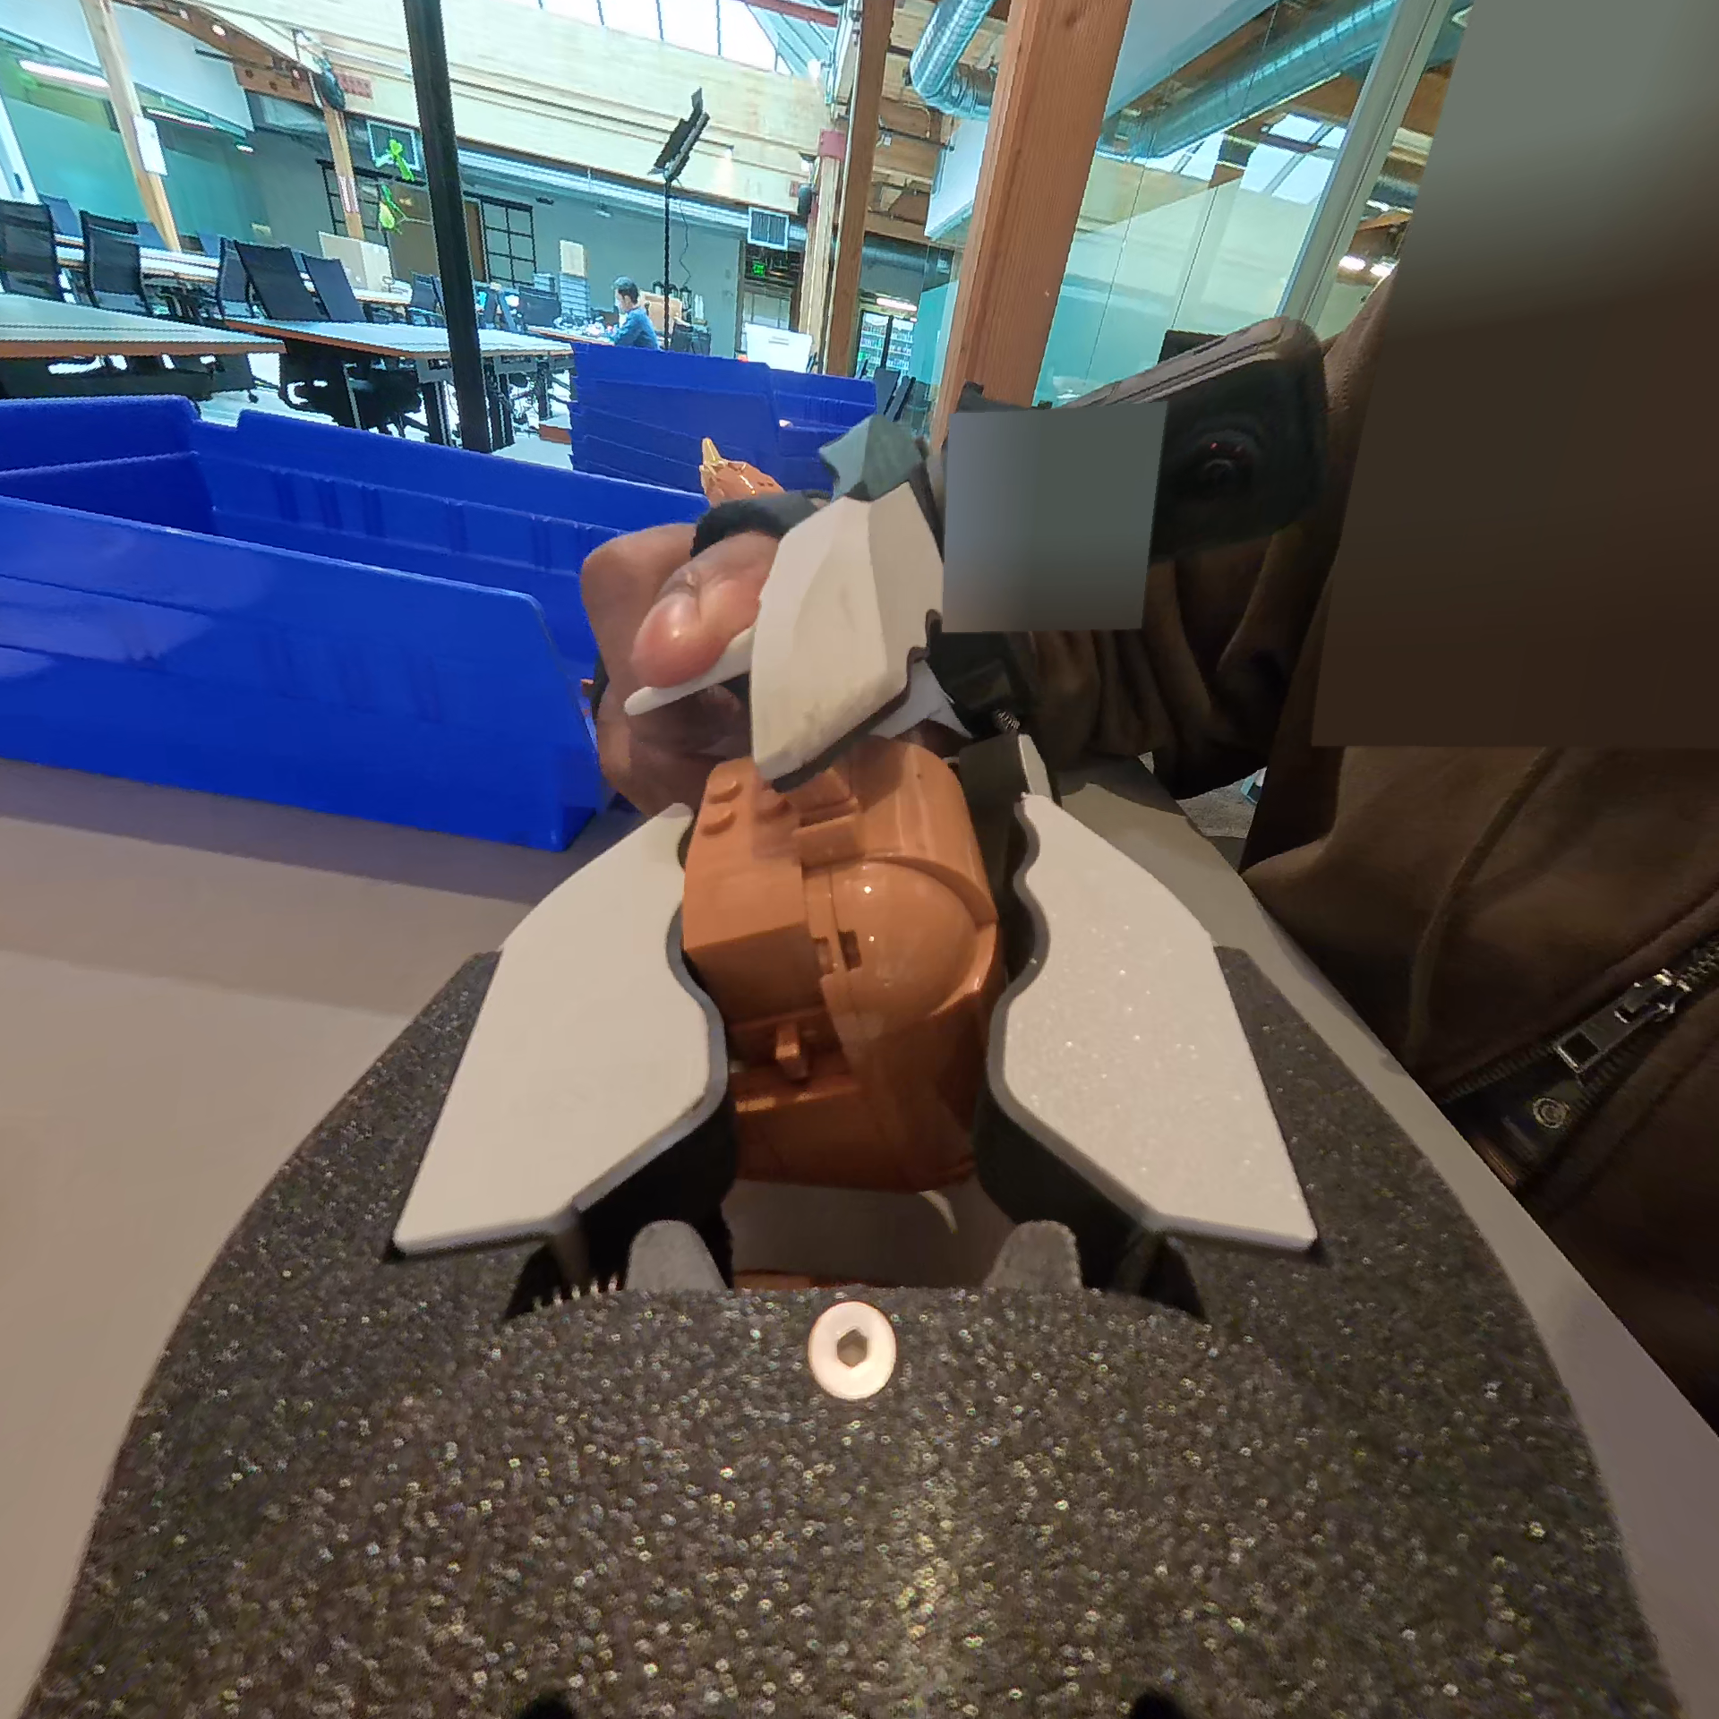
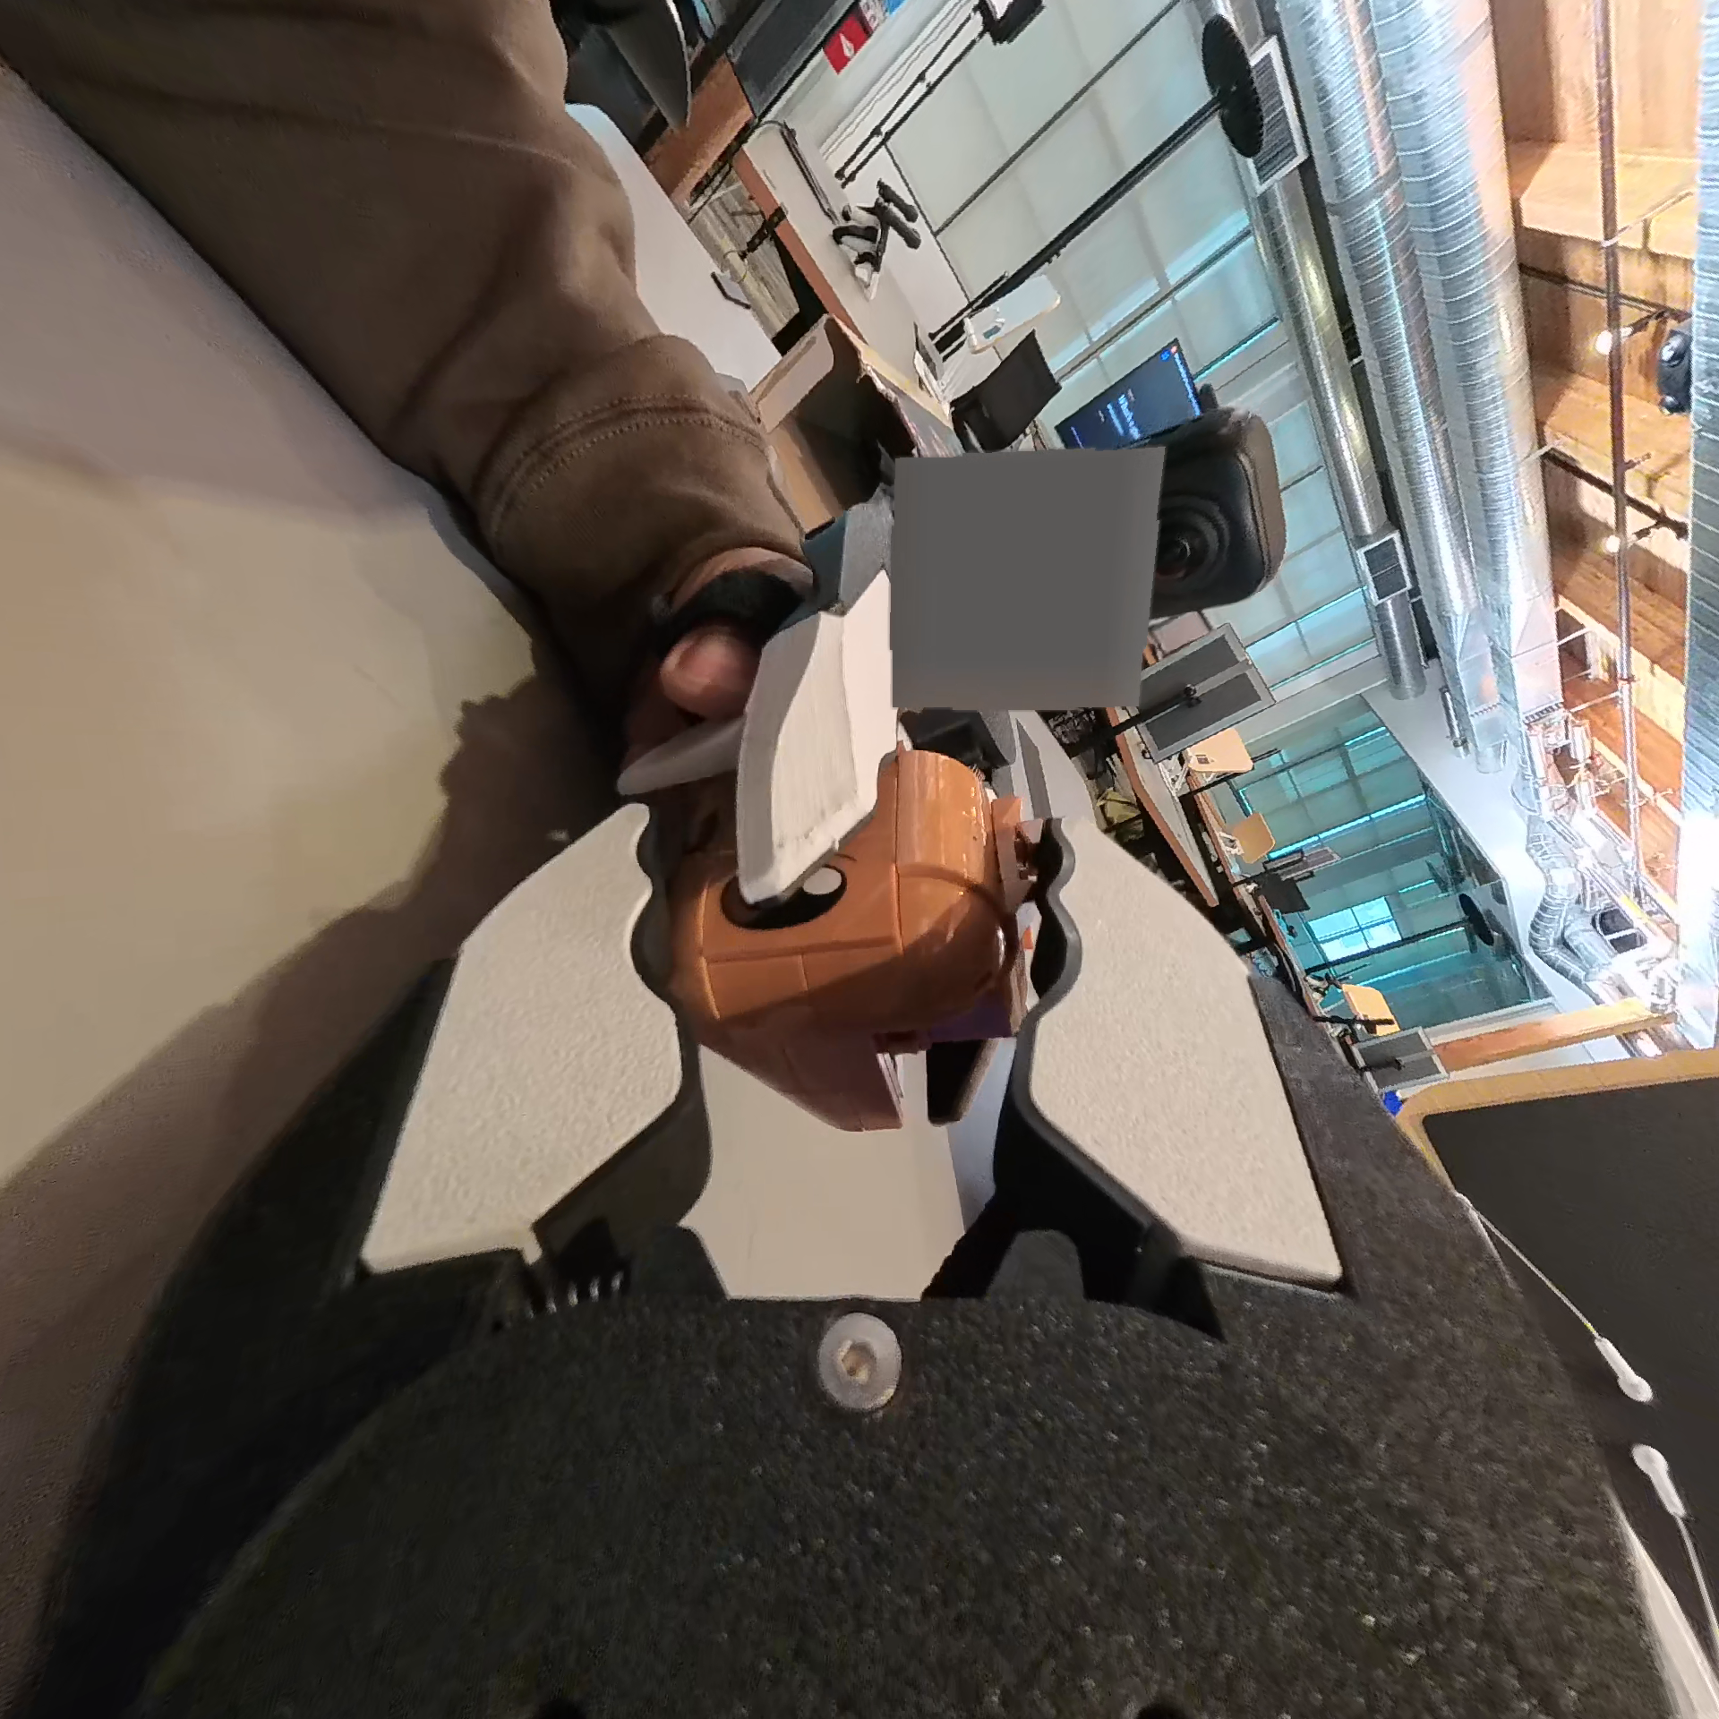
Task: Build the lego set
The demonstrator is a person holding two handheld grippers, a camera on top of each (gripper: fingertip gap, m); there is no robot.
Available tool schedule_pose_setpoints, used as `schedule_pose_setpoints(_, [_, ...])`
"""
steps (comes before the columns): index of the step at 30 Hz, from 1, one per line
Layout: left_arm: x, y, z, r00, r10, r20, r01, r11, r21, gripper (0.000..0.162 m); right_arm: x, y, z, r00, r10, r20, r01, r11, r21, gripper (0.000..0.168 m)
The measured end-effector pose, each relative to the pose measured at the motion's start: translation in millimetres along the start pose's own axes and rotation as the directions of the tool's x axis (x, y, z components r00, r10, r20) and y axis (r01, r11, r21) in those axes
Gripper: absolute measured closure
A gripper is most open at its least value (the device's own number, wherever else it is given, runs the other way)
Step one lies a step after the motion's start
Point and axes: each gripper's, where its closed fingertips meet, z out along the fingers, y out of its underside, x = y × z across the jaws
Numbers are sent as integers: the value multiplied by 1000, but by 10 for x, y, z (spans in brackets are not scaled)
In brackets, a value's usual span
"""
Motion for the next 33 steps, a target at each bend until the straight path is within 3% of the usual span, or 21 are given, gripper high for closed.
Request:
schedule_pose_setpoints(19, [-54,119,18,998,-57,30,60,993,-101,104,-49,78,-10,997,-73,23,74,995,-64,100])
schedule_pose_setpoints(33, [26,-45,11,994,-106,-32,106,994,21,105,23,-33,-62,1000,-1,-11,2,1000,31,101])
